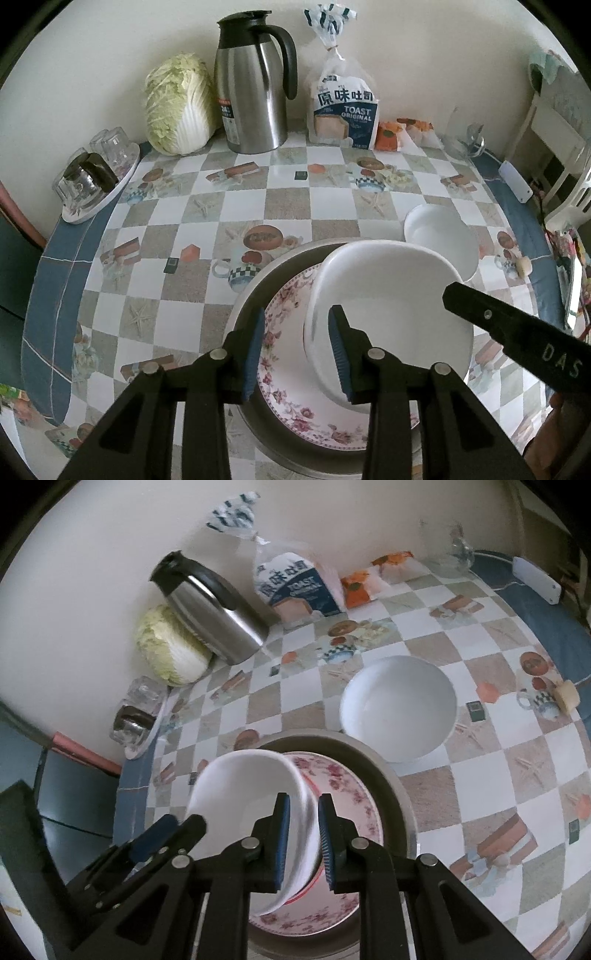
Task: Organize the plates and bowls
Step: 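Open both grippers to release the white square bowl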
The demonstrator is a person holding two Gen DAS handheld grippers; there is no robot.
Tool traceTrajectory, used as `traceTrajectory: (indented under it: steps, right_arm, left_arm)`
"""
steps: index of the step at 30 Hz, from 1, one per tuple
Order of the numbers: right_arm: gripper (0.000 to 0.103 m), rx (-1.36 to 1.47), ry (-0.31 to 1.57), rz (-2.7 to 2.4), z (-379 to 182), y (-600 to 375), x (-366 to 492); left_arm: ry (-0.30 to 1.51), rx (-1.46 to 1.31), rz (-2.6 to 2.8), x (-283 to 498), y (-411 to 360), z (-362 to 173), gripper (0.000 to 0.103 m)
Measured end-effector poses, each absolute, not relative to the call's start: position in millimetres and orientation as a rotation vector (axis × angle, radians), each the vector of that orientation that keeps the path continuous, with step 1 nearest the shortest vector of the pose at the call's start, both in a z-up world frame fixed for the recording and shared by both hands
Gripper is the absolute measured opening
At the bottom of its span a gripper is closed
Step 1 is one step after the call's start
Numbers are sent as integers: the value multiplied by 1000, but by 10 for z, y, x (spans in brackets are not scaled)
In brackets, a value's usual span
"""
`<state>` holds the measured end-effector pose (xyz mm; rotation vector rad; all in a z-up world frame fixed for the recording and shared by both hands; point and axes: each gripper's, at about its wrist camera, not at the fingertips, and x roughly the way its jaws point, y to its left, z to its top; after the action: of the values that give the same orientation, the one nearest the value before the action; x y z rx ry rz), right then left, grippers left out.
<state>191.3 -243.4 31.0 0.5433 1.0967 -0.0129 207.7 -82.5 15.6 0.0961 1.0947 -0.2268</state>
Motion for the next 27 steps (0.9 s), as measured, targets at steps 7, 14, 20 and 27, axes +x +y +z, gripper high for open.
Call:
traceTrajectory:
  steps: [7,14,20,27]
  right_arm:
    - [23,514,1084,-32,369,-2391,1899]
    - [63,483,1066,-52,388,-2381,1897]
    - [86,422,1027,-71,441,-2337,1900]
    - [99,341,984,-93,519,-2277,1916]
  left_arm:
    - [1075,22,-199,2100,-677,239,52]
    - [1076,-43,-147,2154,-493,242,54]
    - [1062,-67,-113,2185,-380,246,77]
    - [1055,-105,-55,2217,-243,244,80]
